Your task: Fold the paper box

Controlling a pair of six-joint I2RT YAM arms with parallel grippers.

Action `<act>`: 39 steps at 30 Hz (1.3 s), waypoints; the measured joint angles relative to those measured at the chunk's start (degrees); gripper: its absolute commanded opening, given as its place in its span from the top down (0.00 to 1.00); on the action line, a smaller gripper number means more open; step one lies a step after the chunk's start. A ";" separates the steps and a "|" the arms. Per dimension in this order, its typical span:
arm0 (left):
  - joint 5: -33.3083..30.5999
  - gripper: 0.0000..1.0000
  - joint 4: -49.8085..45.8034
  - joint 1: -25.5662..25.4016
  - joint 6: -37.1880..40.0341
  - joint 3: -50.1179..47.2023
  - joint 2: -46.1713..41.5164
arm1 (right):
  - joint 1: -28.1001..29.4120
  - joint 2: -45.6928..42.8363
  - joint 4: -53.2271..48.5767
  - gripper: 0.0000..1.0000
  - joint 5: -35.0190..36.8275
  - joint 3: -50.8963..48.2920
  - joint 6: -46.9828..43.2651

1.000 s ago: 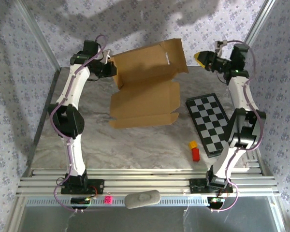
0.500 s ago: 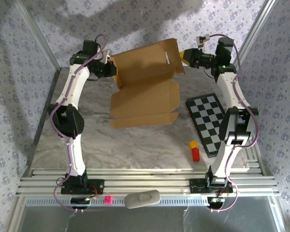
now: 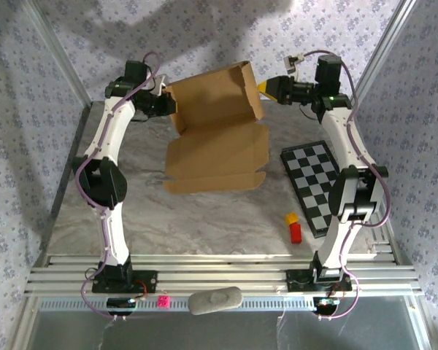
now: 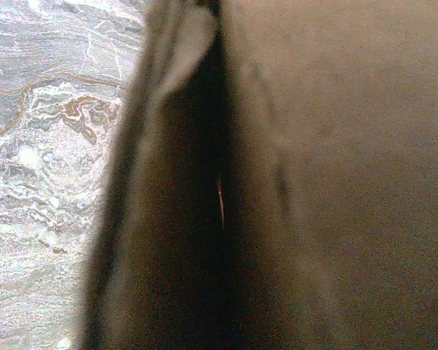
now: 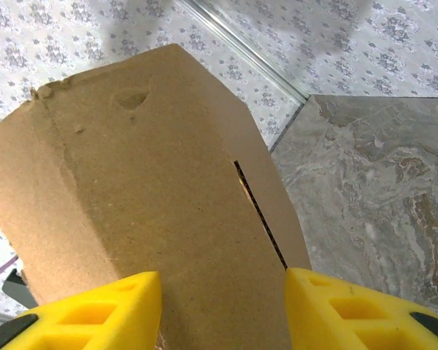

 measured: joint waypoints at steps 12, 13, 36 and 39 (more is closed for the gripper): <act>-0.07 1.00 -0.02 -0.90 -0.20 -0.02 -0.02 | 2.54 -3.67 -6.47 0.46 3.52 1.75 -6.64; -0.07 1.00 -0.04 -1.05 -0.20 -0.02 -0.02 | 2.60 -3.85 -6.58 0.46 3.54 1.75 -6.69; -2.64 1.00 -0.42 -2.86 -0.20 -0.22 -0.22 | 8.90 -6.95 -25.05 0.39 28.65 6.47 -25.75; -2.86 1.00 -0.46 -3.06 -0.20 -0.22 -0.24 | 10.40 -7.50 -26.56 0.39 34.67 6.47 -28.17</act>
